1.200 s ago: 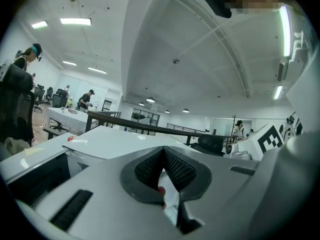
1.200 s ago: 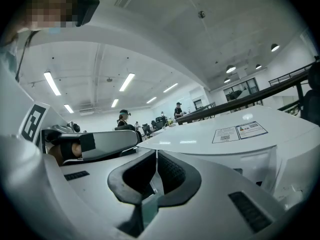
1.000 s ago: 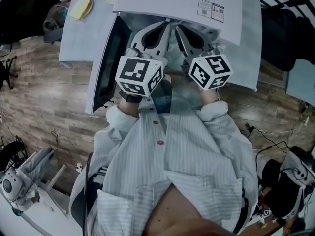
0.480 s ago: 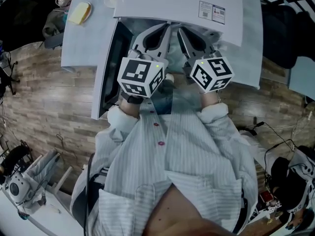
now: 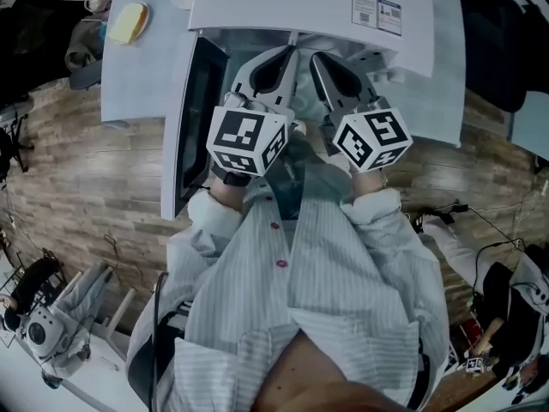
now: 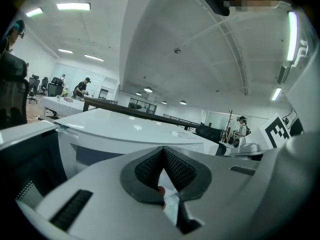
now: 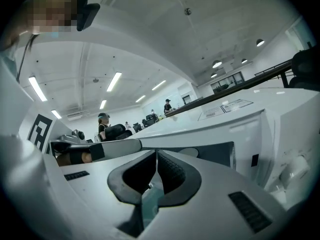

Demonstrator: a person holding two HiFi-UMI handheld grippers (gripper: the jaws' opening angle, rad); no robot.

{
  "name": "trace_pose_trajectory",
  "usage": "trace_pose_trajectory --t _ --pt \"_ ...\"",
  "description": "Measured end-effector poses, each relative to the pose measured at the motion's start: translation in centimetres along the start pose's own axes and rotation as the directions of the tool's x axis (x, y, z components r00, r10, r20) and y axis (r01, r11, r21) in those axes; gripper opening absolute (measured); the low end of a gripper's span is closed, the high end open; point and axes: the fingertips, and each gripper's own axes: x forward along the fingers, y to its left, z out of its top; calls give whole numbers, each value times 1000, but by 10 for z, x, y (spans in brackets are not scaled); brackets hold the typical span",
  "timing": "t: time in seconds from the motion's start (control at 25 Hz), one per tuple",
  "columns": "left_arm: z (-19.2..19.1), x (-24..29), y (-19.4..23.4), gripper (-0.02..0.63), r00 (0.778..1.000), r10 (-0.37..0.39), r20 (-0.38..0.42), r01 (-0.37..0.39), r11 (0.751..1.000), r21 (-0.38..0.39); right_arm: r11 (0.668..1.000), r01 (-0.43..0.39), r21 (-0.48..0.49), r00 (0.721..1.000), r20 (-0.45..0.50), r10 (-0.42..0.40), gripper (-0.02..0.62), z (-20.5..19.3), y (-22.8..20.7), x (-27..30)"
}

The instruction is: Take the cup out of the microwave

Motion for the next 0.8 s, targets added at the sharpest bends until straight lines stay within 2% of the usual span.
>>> trace_pose_trajectory --t 0.36,0.8 --pt "-33 16 9 9 999 -4 -38 4 1000 0 999 21 38 999 -36 -20 38 -36 -16 5" --pt "-65 29 25 9 998 20 -66 -20 1000 0 999 38 24 998 -47 -36 38 -59 -28 16"
